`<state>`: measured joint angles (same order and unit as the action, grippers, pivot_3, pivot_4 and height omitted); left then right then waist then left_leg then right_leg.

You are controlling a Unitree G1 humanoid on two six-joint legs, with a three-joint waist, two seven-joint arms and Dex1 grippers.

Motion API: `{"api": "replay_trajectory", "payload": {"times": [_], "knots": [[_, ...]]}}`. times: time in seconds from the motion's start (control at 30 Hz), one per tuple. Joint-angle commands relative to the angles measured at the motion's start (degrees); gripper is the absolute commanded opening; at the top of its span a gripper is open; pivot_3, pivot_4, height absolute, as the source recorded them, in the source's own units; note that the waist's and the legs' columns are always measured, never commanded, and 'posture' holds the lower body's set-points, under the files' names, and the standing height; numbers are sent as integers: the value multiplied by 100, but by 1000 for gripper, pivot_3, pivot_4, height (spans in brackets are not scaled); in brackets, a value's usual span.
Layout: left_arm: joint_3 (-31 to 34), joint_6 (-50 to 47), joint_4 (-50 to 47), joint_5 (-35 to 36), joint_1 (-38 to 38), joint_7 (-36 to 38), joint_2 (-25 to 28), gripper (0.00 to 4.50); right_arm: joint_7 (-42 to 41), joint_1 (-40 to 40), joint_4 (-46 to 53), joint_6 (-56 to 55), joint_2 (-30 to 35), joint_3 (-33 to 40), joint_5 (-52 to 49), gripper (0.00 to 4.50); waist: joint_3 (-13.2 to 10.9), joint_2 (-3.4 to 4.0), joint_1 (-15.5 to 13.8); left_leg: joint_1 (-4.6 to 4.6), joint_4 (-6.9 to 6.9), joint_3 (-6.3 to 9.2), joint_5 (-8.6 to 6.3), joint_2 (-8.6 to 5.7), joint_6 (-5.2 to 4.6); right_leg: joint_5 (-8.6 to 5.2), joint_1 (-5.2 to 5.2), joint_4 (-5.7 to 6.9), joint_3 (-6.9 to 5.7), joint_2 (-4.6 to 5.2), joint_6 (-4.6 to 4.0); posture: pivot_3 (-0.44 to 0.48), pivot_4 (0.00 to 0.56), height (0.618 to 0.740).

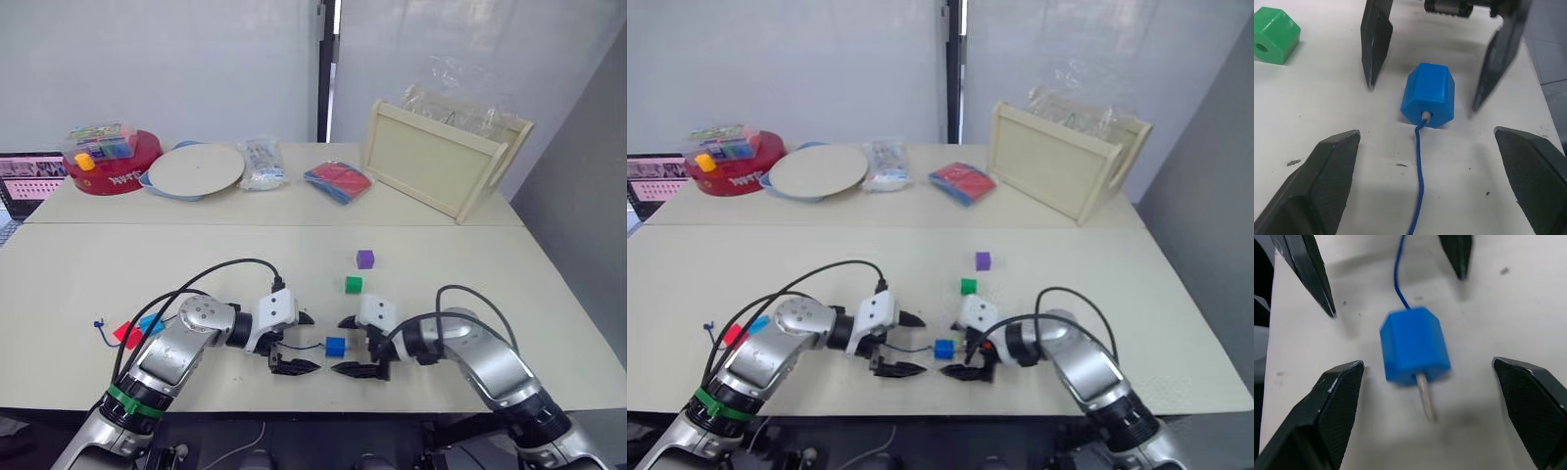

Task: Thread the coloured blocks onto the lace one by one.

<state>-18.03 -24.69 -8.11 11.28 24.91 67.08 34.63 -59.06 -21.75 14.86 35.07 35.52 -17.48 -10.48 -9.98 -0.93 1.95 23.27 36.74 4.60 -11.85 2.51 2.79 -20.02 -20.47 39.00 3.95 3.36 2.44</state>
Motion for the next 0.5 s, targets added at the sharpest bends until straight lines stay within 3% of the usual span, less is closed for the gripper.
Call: {"api": "replay_trajectory", "payload": {"times": [0.03,0.27,0.5], "knots": [[-181,279,51,-179,180,-68,-126,4453,-33,134,359,19,187,292,-235,4500,0,0,-2,0,0,0,0,0,0,0,0,0,0,0,0,0,150,740],[-613,581,733,-443,384,-212,-781,4453,20,412,493,-37,566,484,-291,4500,-1,-2,-59,2,0,-2,0,-3,0,0,0,-3,1,2,1,0,150,740],[-686,838,1002,-470,465,-112,-939,2250,144,335,510,-50,516,318,-210,4500,-1,-3,-57,1,0,-2,-1,-3,-1,0,-1,-2,2,2,1,0,150,740]]}}
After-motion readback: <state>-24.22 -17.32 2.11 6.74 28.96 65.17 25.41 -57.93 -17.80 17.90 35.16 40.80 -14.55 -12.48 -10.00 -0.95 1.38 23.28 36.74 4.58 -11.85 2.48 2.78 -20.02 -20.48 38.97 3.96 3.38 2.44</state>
